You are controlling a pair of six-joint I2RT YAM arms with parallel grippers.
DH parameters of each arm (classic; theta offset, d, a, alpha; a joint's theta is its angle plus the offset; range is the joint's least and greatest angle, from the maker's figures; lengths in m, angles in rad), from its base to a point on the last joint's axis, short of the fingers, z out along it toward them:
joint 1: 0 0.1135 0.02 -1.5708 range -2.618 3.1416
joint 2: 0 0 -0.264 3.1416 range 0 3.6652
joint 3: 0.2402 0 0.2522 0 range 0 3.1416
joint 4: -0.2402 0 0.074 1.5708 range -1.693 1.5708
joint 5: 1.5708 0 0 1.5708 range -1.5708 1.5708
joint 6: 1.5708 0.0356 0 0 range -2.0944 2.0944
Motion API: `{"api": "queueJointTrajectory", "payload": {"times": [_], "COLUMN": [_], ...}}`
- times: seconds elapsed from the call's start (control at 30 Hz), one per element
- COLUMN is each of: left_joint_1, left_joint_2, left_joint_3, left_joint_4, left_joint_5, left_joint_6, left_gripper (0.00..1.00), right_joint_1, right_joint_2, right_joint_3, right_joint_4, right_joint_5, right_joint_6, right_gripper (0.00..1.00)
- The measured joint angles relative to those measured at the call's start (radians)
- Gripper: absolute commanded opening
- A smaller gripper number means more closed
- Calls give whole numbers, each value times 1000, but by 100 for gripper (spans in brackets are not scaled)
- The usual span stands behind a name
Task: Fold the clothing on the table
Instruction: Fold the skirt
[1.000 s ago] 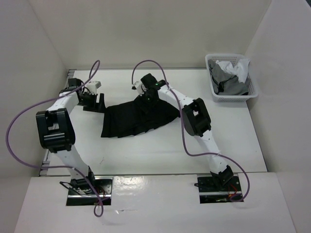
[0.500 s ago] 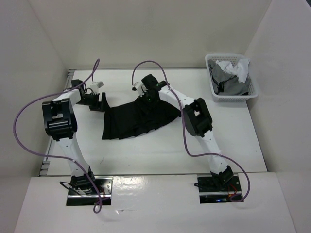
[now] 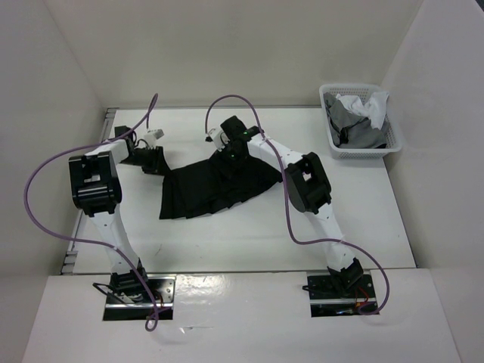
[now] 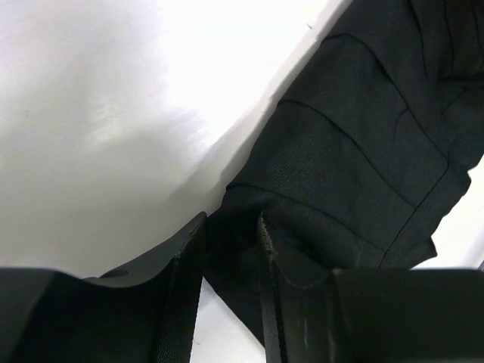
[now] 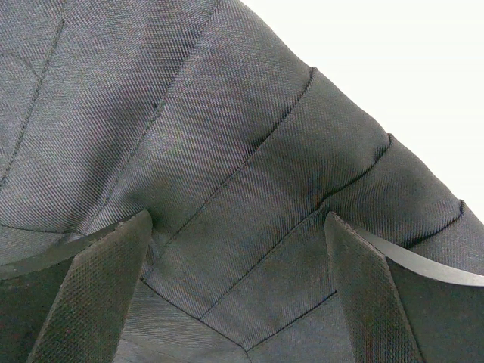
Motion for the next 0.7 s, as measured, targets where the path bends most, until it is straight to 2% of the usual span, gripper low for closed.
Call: {"api": "queueJointTrajectory", "payload": {"times": [0.17,0.33,0.7], "left_joint_1": [-6,-9,-16], "left_joint_2": [0,13,-19], "left_joint_3": [0,-2,-63], "left_joint_4": [-35,-73,-76], "left_joint_5": [13,24,39], "left_joint_6": [41,72,92], "left_gripper": [40,0,0], "right_joint_1": [0,0,0], "right_joint_2": [-1,-1,-18], "right_joint_3": [-2,-2,-4], "right_joint_4": [1,2,-15], "right_joint_5": [0,0,-1], "right_joint_6": [0,0,9], "right_gripper": [99,99,99]}}
